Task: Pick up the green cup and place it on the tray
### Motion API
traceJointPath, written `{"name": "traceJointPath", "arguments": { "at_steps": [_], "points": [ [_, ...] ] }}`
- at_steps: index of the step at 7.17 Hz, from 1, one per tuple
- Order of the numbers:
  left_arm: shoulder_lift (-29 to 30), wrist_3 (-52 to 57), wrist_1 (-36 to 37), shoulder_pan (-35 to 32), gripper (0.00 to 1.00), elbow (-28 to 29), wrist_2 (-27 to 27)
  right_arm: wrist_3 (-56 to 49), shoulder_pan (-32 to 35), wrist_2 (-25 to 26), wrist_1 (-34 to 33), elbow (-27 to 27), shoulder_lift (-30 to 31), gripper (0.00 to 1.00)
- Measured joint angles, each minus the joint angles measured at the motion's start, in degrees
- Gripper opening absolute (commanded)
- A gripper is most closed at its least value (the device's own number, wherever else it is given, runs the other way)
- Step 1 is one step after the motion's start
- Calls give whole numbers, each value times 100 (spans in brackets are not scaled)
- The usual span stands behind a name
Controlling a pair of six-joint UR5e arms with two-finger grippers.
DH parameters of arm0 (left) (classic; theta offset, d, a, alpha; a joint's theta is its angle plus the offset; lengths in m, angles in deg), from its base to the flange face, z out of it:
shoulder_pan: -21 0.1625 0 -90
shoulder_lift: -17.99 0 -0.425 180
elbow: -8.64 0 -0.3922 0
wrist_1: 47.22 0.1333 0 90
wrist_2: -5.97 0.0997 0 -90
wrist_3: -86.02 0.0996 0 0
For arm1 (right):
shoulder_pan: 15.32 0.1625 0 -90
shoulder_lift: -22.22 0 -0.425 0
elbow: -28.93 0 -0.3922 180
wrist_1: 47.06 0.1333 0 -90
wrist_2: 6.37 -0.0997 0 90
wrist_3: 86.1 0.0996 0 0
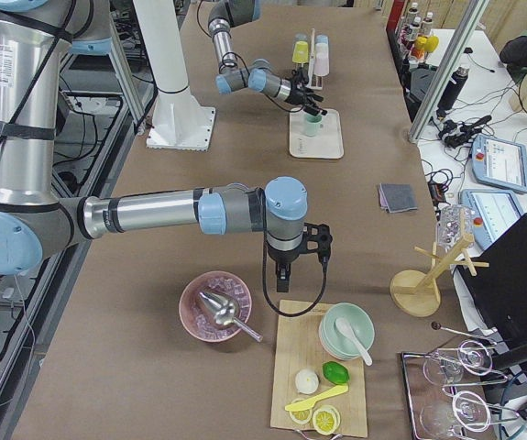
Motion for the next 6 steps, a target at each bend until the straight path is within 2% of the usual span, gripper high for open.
{"name": "traceJointPath", "arguments": {
  "at_steps": [3,6],
  "points": [
    [-592,2079,-522,-1268,98,-687,-2615,0,4,4,0,-10,3,100],
    [-1390,2877,-440,-2854,98,-854,-5349,0,8,13,0,-12,9,100]
  ]
}}
